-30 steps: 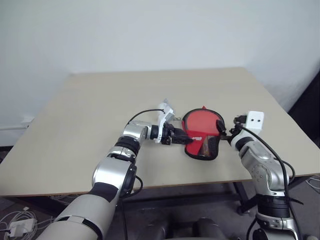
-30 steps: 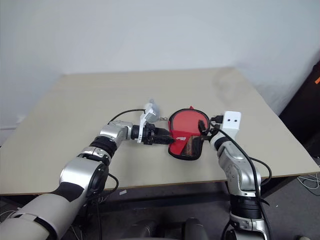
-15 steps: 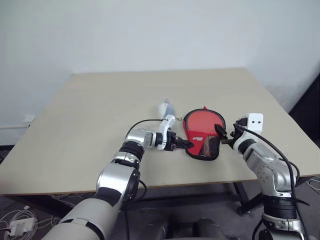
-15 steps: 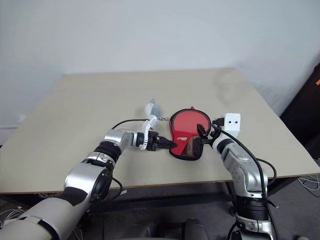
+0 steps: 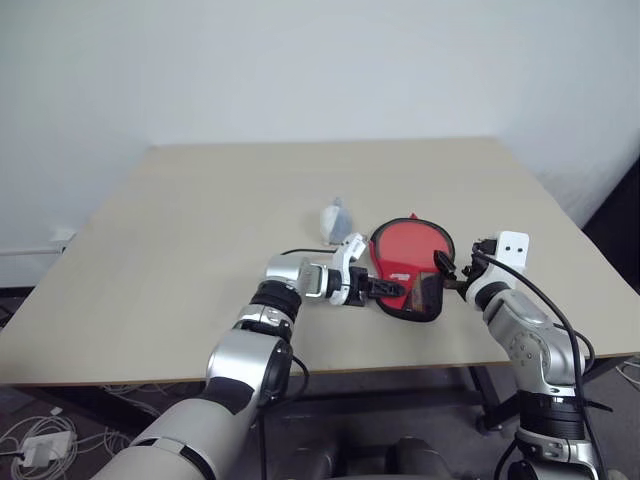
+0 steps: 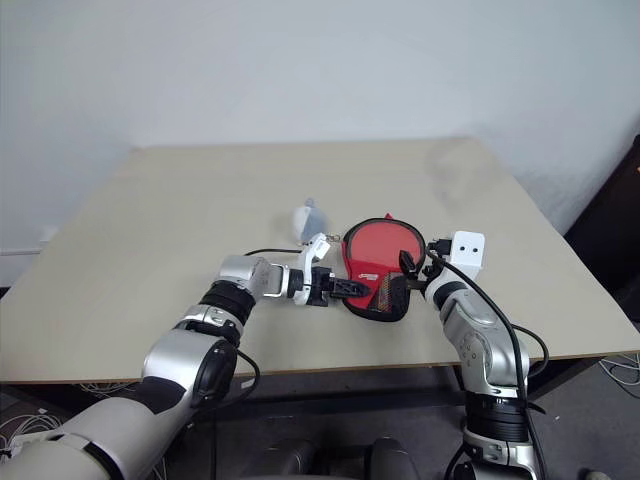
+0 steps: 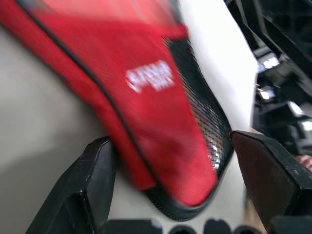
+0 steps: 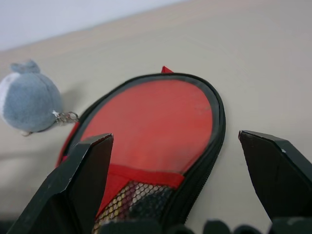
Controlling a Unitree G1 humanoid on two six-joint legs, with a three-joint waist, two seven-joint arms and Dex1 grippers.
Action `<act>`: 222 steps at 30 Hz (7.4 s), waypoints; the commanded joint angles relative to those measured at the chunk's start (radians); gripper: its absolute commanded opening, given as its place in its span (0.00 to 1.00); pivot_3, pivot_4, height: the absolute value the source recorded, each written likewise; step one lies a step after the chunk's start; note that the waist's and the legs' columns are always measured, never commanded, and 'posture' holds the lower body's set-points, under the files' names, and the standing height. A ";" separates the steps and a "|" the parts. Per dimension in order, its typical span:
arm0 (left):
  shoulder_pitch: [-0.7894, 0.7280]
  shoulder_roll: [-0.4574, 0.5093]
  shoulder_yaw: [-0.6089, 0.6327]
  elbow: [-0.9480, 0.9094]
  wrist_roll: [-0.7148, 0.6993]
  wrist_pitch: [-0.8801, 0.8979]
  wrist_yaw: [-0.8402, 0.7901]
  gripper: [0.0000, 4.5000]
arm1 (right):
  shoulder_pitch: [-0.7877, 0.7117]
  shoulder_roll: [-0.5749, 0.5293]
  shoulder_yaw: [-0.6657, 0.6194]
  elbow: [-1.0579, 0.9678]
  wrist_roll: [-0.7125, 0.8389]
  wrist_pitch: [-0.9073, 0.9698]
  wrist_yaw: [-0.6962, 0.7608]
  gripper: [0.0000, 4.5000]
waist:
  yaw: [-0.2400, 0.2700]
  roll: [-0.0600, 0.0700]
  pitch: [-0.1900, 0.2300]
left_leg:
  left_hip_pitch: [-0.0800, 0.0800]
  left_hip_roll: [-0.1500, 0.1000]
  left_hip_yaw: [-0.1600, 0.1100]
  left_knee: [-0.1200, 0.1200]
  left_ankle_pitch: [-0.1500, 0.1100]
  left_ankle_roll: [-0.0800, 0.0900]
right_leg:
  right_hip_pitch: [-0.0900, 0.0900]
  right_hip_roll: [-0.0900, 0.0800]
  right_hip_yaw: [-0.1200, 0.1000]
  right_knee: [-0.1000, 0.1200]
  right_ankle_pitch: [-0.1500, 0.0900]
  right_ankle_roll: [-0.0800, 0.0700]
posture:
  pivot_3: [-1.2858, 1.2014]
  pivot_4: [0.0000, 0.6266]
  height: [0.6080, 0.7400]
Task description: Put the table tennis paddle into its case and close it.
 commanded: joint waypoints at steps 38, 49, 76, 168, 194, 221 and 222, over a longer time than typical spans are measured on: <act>0.120 0.114 -0.132 -0.218 -0.433 0.643 0.012 0.00 | 0.025 0.009 0.005 -0.017 -0.113 -0.040 -0.054 1.00 | 0.000 0.000 -0.001 | 0.000 0.001 0.001 -0.003 0.003 -0.005 | -0.002 0.001 0.002 0.001 0.000 0.000 | 0.52 0.00 1.00; 0.197 0.269 -0.418 -0.444 -0.844 0.643 0.193 0.00 | 0.038 0.005 0.005 -0.024 -0.118 -0.034 -0.053 1.00 | 0.000 0.000 -0.001 | 0.000 0.001 0.001 -0.003 0.003 -0.006 | -0.002 0.001 0.005 0.000 0.000 0.000 | 0.52 0.00 1.00; 0.192 0.545 -0.356 -0.639 -0.582 0.214 -0.131 0.83 | 0.049 -0.039 0.219 -0.151 -0.092 -0.038 0.173 1.00 | -0.009 0.001 -0.001 | 0.002 0.002 0.003 -0.009 0.006 -0.010 | -0.003 0.002 0.005 -0.002 0.000 -0.002 | 0.52 0.00 1.00; -0.346 -0.143 0.110 0.383 0.221 -0.778 0.626 0.07 | 0.084 -0.047 0.252 0.043 -0.172 0.269 0.226 0.71 | 0.015 -0.016 -0.007 | 0.014 0.001 -0.005 -0.003 -0.001 -0.001 | 0.015 0.000 -0.007 -0.004 -0.003 0.005 | 0.52 0.00 1.00; -0.256 -0.243 -0.150 0.401 0.501 -0.934 0.577 0.62 | 0.118 -0.067 0.189 -0.026 -0.194 0.219 0.177 0.71 | 0.015 -0.016 -0.007 | 0.013 0.001 -0.005 -0.003 -0.001 0.000 | 0.015 -0.001 -0.007 -0.004 -0.004 0.008 | 0.52 0.00 1.00; -0.191 0.071 0.109 0.315 0.170 -0.940 -0.213 0.92 | -0.008 -0.137 0.001 0.032 -0.096 0.079 0.227 0.71 | 0.014 -0.013 -0.005 | 0.011 0.000 -0.004 -0.002 -0.001 0.001 | 0.012 -0.001 -0.007 -0.004 -0.001 0.003 | 0.52 0.00 1.00; -0.169 0.084 0.091 0.309 0.180 -0.945 -0.242 0.92 | -0.019 -0.140 -0.014 0.037 -0.087 0.073 0.233 0.71 | 0.014 -0.013 -0.005 | 0.011 0.000 -0.004 -0.002 -0.001 0.001 | 0.013 -0.001 -0.007 -0.004 -0.001 0.003 | 0.52 0.00 1.00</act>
